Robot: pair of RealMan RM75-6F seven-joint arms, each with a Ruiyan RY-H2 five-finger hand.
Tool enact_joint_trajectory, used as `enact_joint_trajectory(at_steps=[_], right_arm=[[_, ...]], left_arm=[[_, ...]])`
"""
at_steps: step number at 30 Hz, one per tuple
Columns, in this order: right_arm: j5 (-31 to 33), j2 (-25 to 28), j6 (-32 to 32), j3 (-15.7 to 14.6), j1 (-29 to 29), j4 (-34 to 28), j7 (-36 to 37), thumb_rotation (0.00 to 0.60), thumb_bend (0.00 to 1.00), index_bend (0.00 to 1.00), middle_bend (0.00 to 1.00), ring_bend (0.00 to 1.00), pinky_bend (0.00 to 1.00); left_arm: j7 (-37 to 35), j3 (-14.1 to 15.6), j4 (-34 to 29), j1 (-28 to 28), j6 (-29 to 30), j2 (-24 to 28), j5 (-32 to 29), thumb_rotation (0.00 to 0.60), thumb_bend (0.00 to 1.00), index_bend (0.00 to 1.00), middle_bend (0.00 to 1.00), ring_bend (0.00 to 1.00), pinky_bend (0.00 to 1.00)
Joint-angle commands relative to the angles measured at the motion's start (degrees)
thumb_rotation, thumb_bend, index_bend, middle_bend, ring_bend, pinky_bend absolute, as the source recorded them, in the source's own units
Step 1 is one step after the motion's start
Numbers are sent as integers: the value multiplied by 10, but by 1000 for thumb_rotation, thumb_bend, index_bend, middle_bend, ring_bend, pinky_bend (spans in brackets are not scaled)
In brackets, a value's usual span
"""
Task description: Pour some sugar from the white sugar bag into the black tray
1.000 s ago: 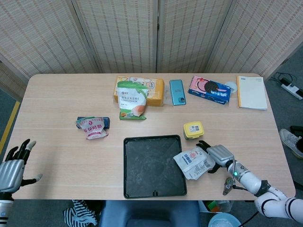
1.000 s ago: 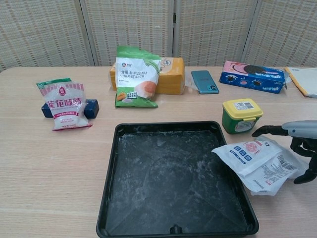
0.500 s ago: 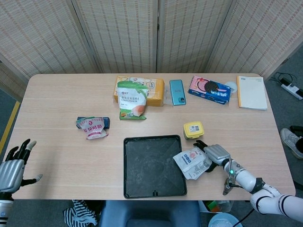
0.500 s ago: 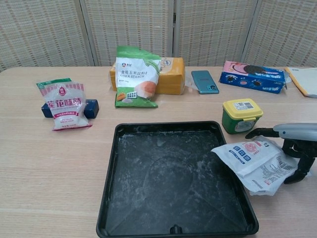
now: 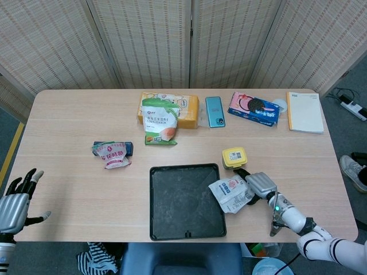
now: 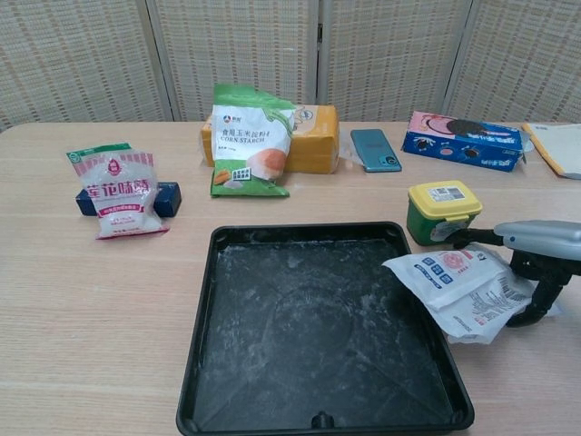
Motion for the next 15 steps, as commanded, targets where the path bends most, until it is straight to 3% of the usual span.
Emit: enact_joint_trajectory(at_steps=[1, 15], right_arm=[[7, -4, -4, 2, 2, 0, -6, 600, 159, 17, 142, 857, 1000], [9, -45, 78, 14, -30, 32, -52, 600, 204, 567, 554, 996, 1000]], left_arm=[[0, 0, 0, 1, 1, 1, 0, 600, 171, 0, 0, 247, 122], [3, 0, -2, 4, 8, 1, 1, 600, 171, 0, 0, 249, 122]])
